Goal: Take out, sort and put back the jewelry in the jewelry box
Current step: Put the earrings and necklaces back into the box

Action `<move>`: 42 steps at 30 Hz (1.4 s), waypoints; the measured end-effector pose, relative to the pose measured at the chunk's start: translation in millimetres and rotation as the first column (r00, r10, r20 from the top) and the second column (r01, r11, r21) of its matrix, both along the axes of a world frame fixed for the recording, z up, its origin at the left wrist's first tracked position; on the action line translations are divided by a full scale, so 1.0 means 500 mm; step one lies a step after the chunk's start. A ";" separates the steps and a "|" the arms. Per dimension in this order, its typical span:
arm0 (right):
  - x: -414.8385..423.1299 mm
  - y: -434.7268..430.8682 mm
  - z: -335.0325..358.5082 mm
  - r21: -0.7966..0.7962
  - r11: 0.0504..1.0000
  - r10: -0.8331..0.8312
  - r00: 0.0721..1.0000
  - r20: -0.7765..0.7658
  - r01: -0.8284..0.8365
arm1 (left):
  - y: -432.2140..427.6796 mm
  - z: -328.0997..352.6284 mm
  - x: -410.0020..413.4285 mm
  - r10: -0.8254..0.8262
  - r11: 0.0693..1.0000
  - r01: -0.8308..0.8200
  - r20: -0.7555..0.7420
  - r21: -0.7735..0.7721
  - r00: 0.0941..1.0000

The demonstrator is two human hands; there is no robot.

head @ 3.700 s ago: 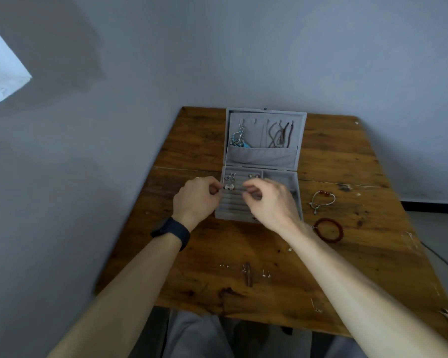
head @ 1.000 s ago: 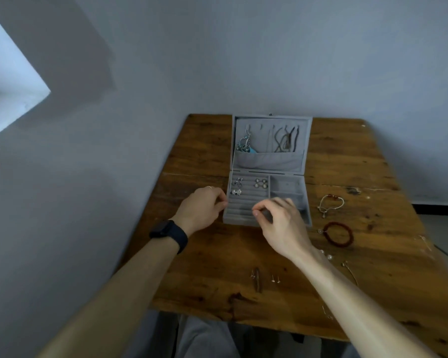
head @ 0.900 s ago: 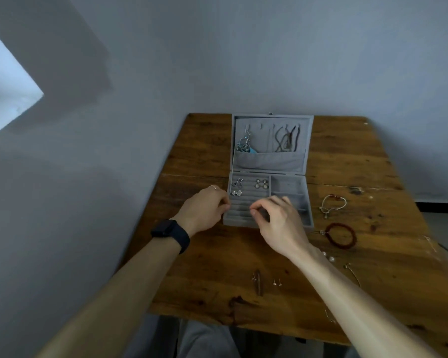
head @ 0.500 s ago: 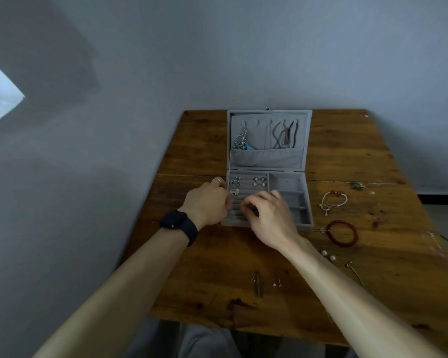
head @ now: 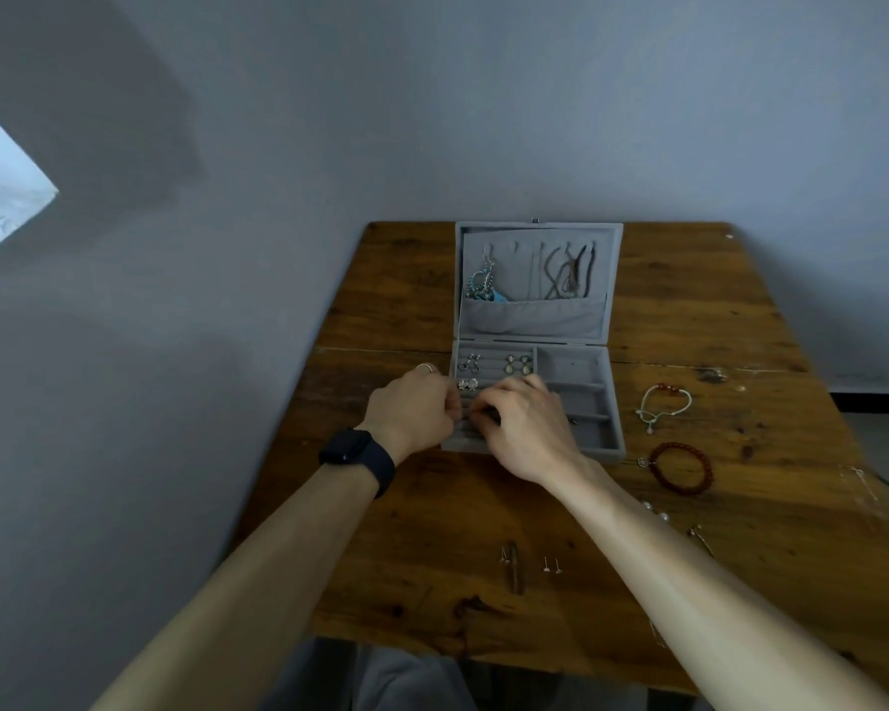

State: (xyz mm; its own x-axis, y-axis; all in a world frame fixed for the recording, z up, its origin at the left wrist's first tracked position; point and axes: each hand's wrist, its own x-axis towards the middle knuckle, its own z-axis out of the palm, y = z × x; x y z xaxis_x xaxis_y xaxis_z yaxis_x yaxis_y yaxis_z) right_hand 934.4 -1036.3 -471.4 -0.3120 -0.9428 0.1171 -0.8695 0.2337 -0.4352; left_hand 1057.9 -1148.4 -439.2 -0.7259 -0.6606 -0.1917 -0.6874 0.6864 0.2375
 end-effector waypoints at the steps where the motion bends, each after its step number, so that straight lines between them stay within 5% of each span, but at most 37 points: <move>1: 0.001 -0.001 0.000 0.006 1.000 -0.001 1.000 0.000 0.001 | 0.001 -0.003 0.003 0.004 1.000 -0.004 -0.021 -0.003 1.000; 5: 0.004 -0.004 0.000 0.022 1.000 -0.006 1.000 0.001 0.006 | 0.010 -0.019 0.018 0.062 0.998 -0.059 -0.145 0.025 0.987; 10: 0.009 -0.011 0.007 0.064 0.998 -0.009 1.000 -0.007 0.010 | 0.015 -0.041 0.030 0.291 0.940 -0.215 -0.289 0.266 0.912; 27: 0.012 -0.049 0.016 0.128 0.986 -0.119 0.990 0.078 0.108 | 0.009 -0.054 0.047 0.413 0.829 -0.204 -0.325 0.521 0.851; 42: -0.002 -0.067 0.034 0.235 0.966 -0.153 0.968 0.200 0.104 | 0.026 -0.059 0.047 0.411 0.854 -0.216 -0.362 0.473 0.837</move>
